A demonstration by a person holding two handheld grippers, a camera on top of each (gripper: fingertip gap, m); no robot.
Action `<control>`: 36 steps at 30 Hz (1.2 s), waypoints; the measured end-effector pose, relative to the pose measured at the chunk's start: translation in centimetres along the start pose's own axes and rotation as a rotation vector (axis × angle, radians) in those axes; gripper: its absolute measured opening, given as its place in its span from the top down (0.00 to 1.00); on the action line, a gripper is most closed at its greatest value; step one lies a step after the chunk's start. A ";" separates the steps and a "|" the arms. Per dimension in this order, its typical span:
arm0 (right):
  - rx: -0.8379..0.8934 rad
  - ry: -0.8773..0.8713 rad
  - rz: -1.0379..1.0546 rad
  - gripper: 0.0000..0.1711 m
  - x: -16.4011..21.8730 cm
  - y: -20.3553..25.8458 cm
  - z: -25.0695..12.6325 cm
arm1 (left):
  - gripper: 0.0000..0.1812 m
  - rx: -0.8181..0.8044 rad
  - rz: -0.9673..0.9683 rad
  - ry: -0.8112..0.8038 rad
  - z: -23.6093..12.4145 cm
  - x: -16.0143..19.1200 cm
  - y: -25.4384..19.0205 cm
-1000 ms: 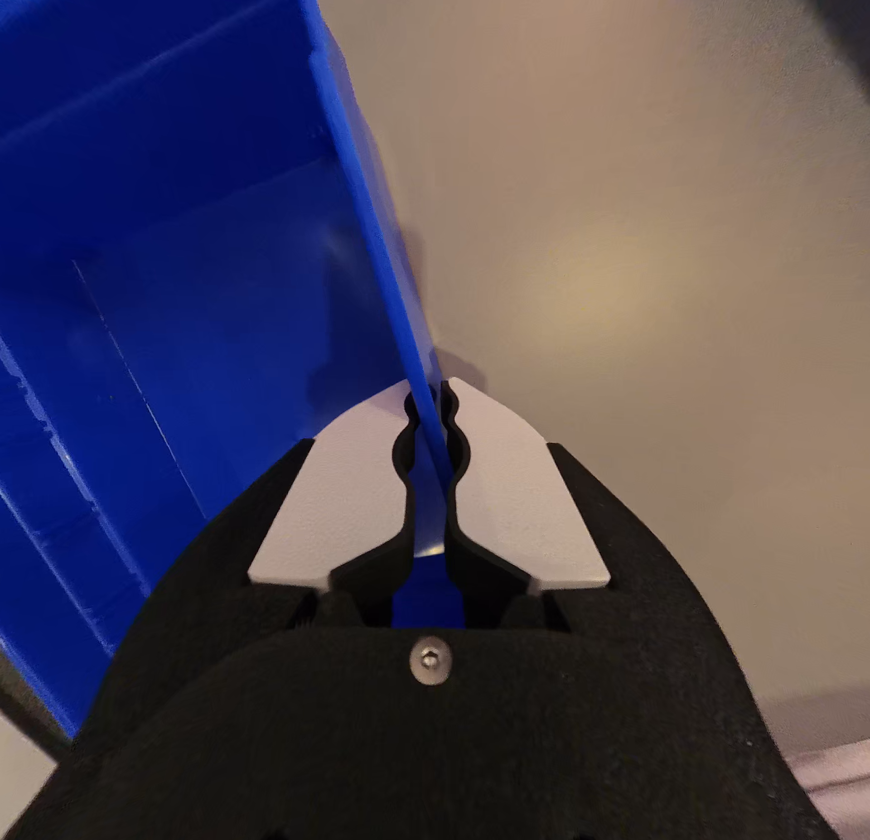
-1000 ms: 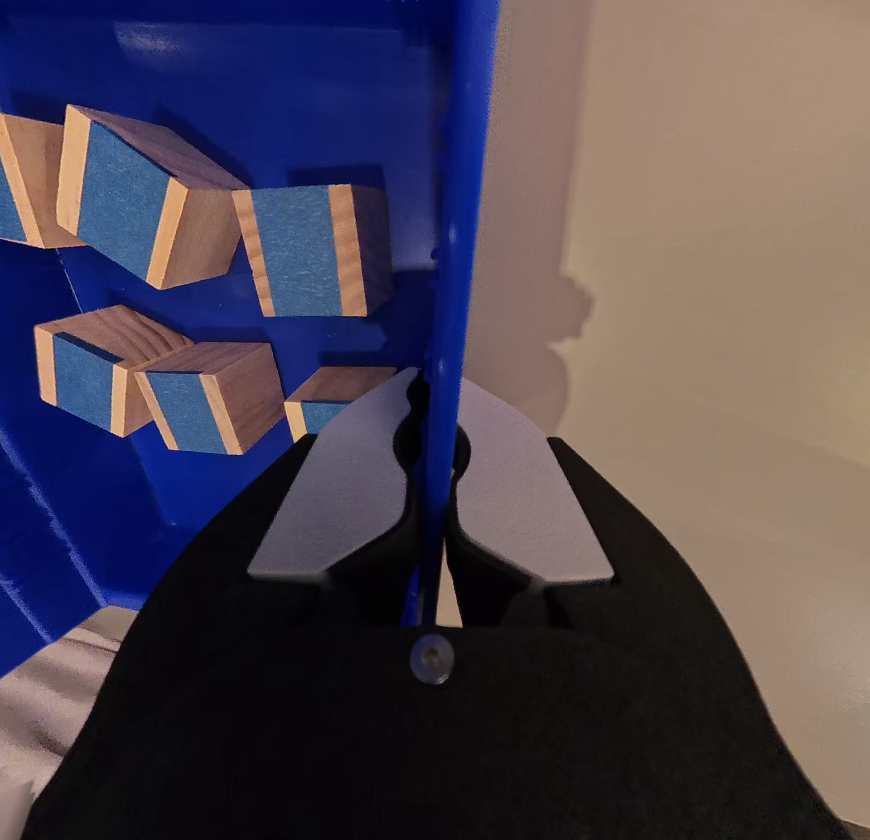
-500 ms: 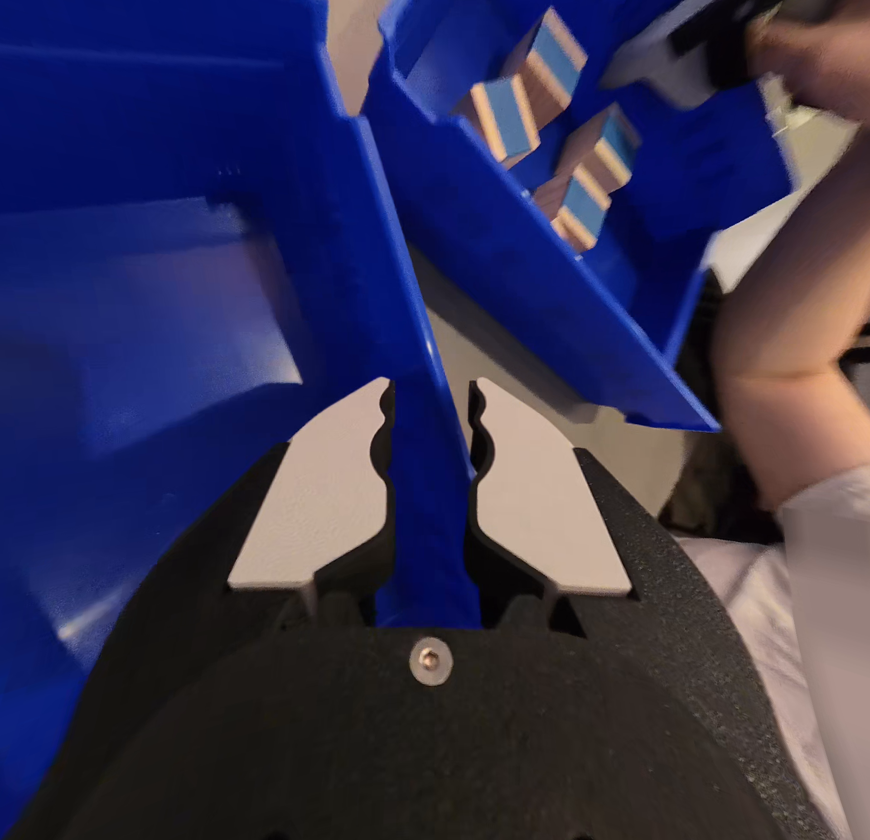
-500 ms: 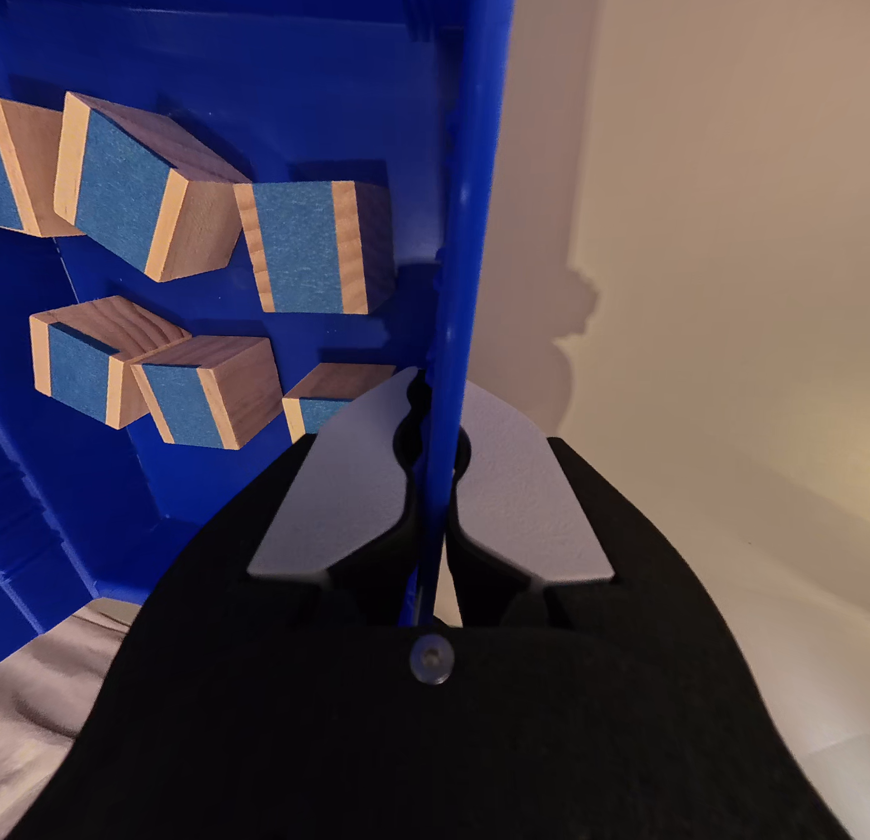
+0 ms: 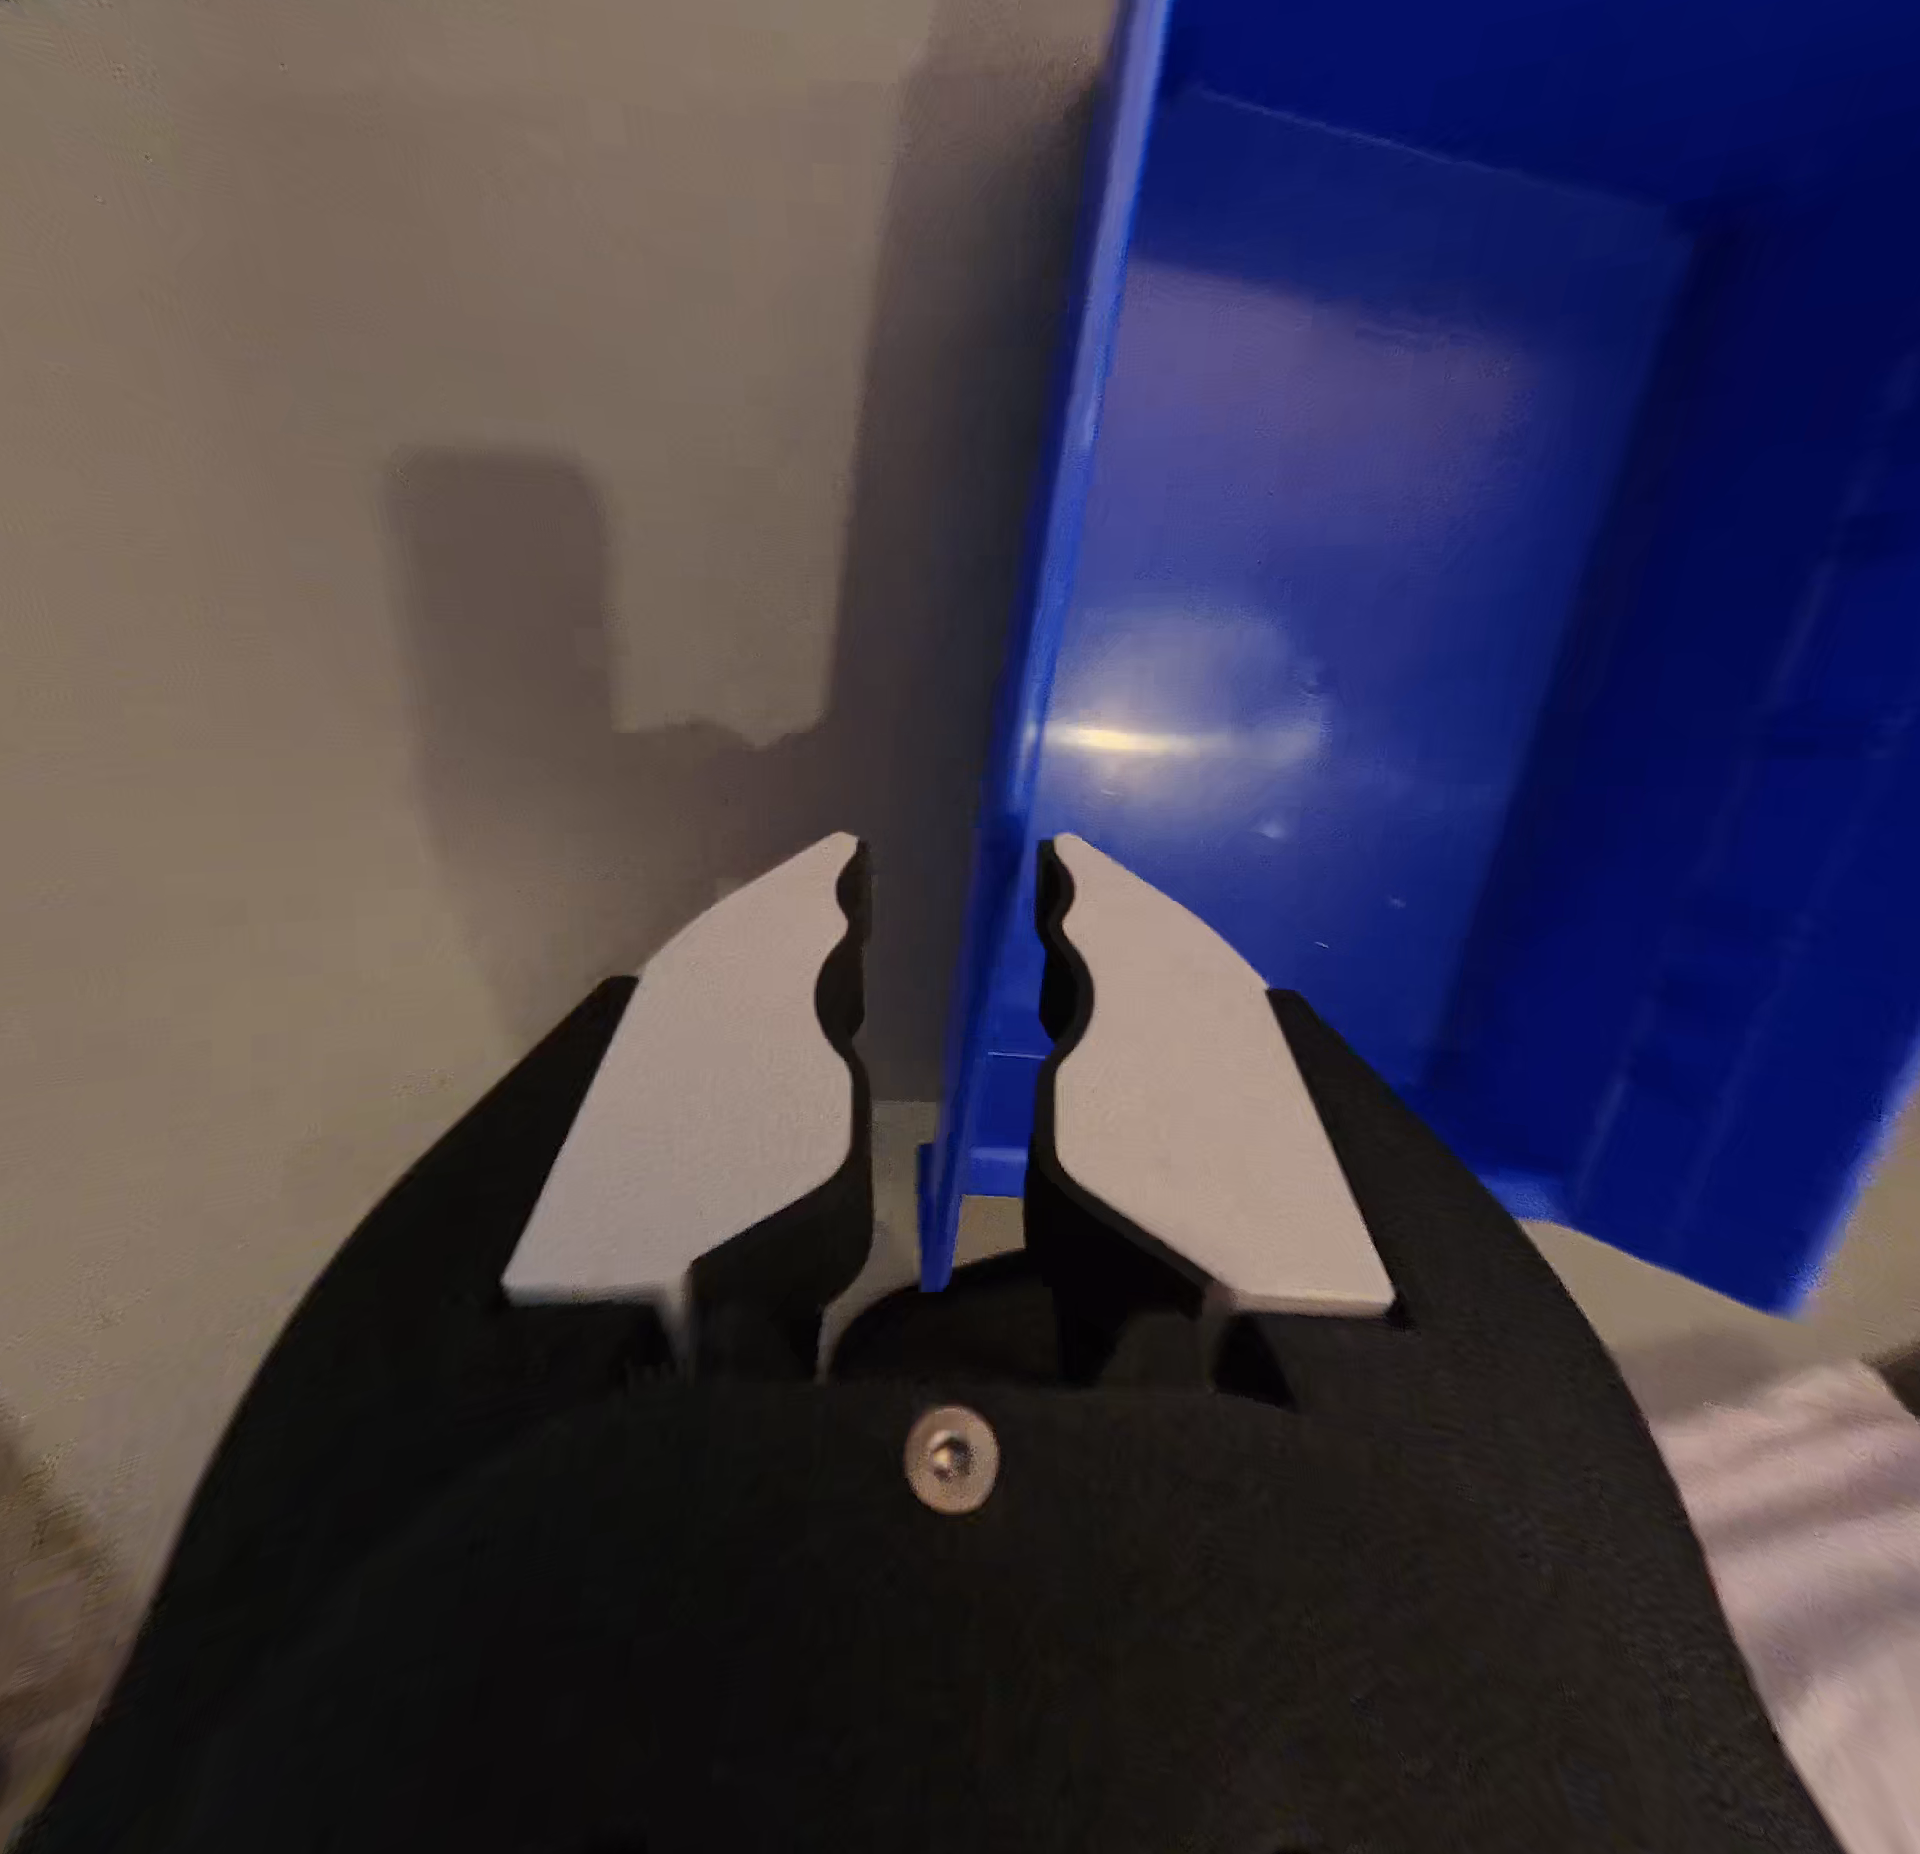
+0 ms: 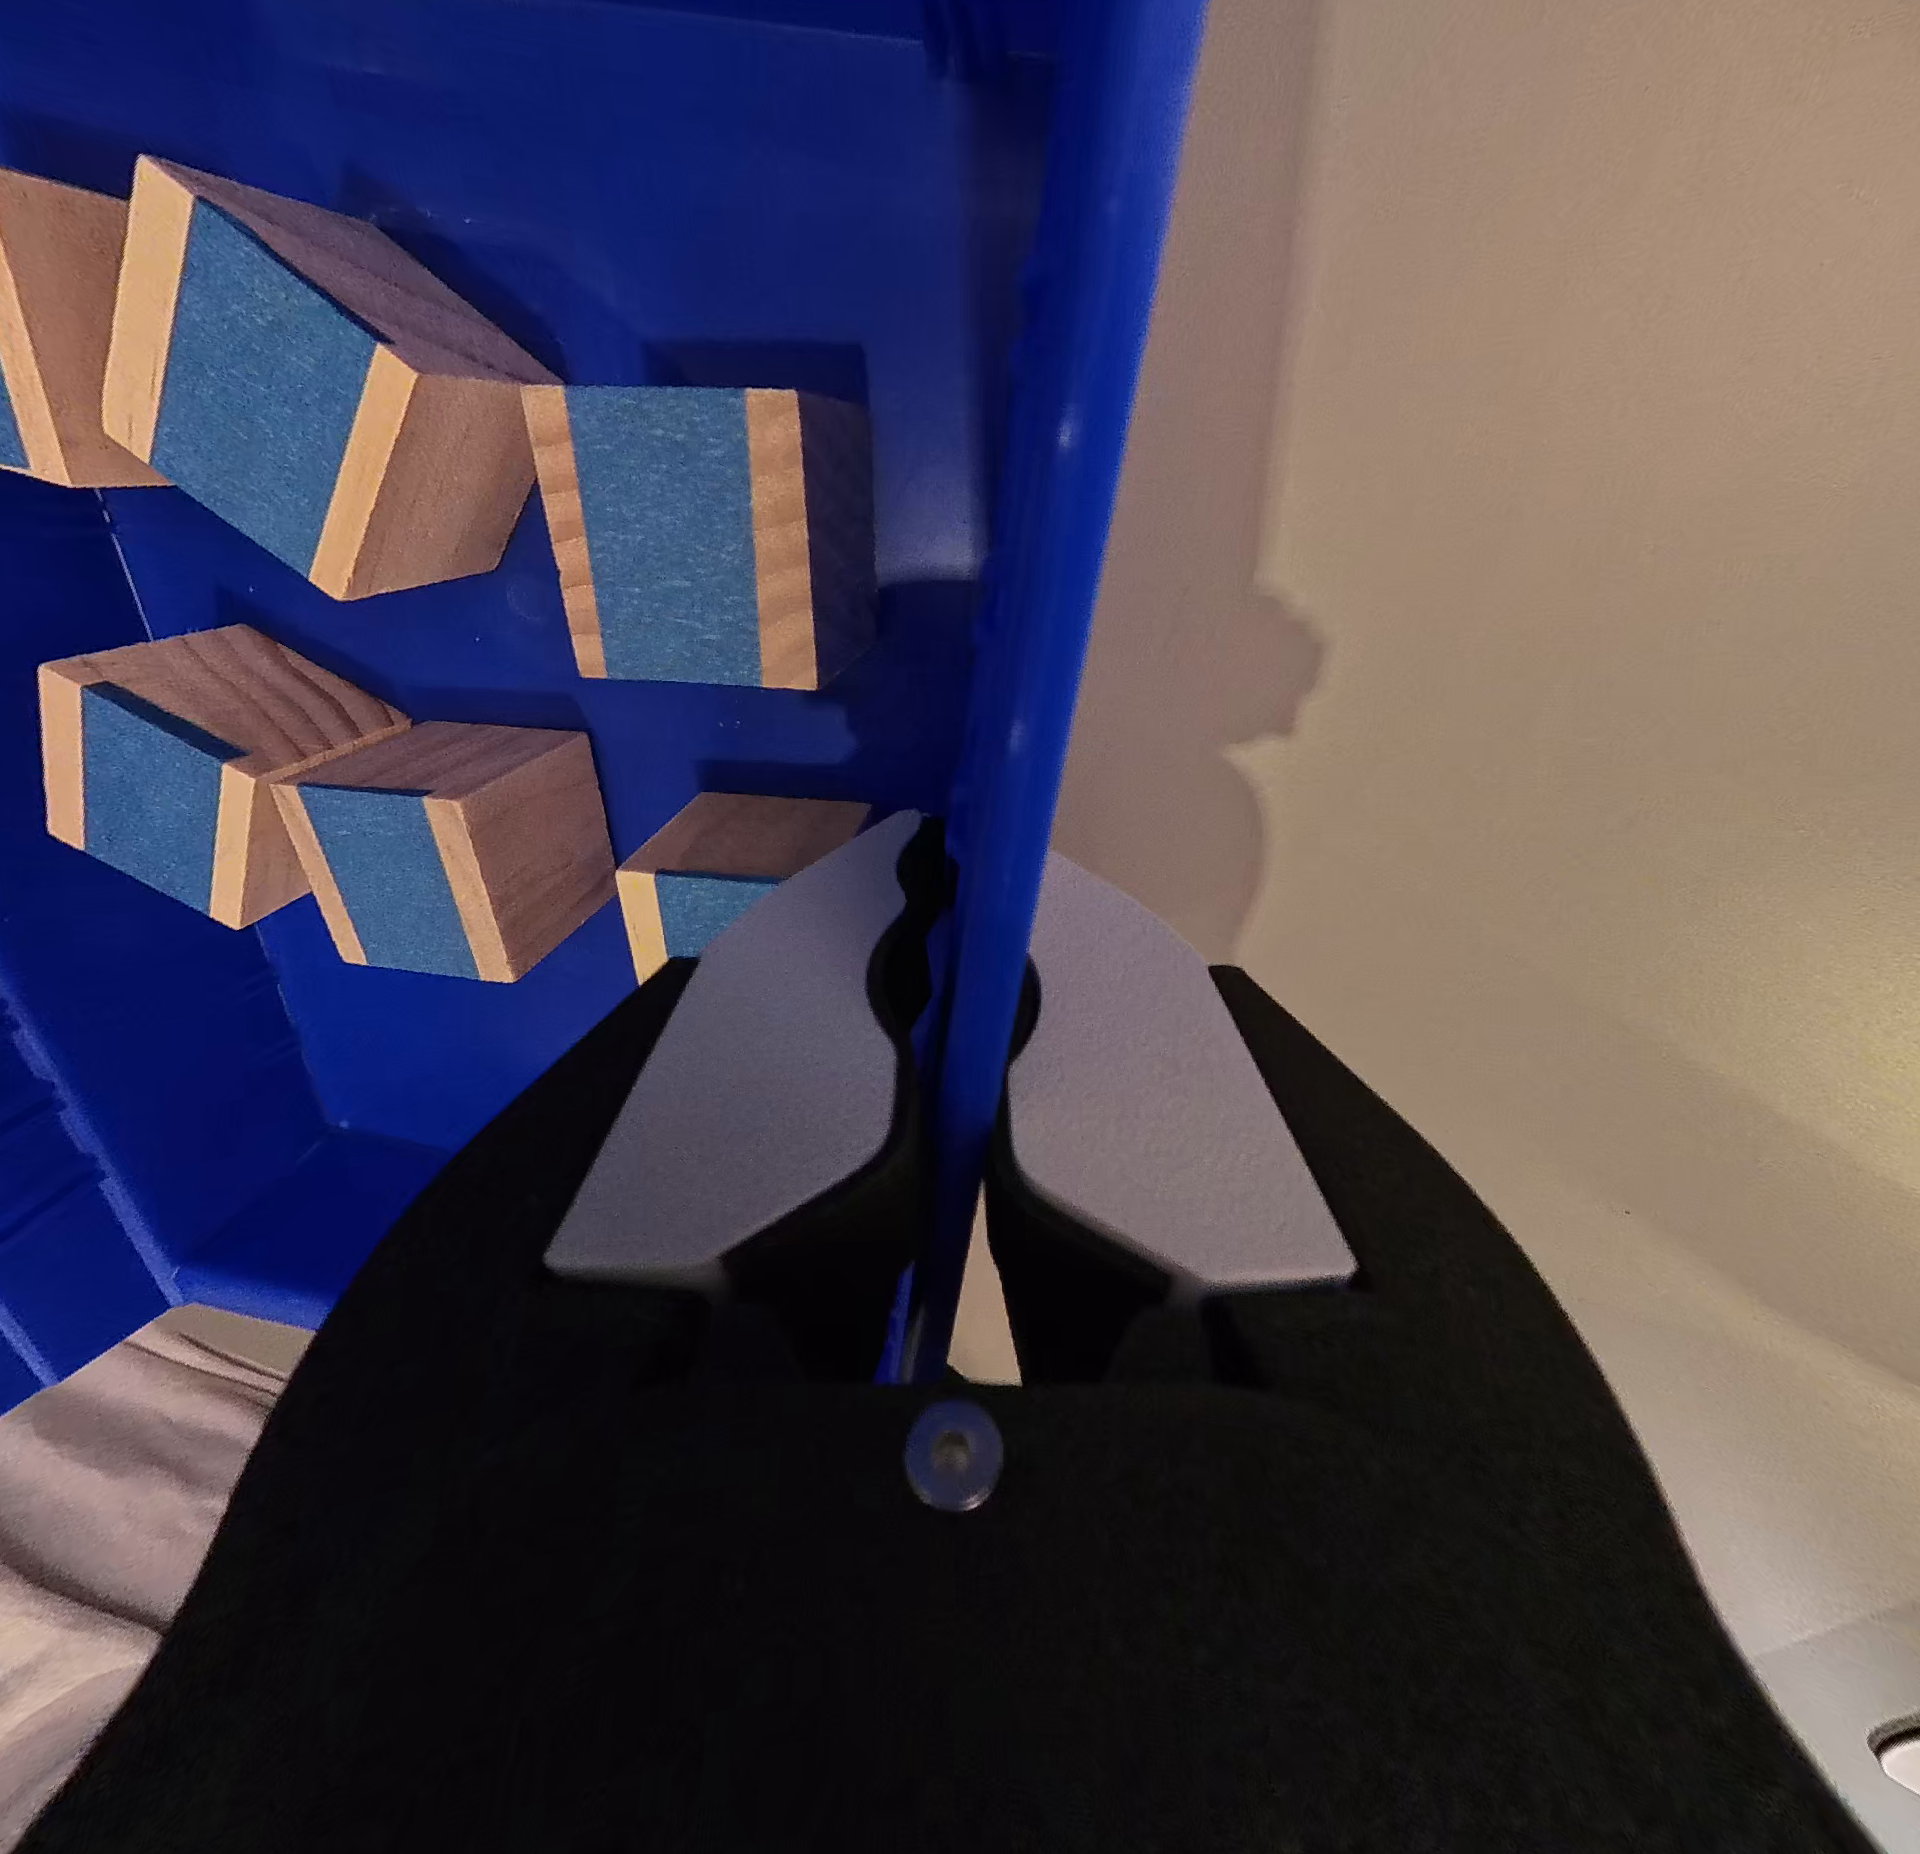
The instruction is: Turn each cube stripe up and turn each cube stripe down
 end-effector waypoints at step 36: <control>0.011 -0.108 0.003 0.96 -0.8 -1.5 -0.1 | 0.87 0.121 0.221 0.362 5.1 1.0 -8.9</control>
Point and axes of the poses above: each gripper's, where its closed fingertips meet, z out along the fingers, x out of its underside, y = z × x across the jaws, the point moved 8 cm from there along -z, back along the fingers, and after that the axes turned 12 degrees about y, right-handed, at the moved point
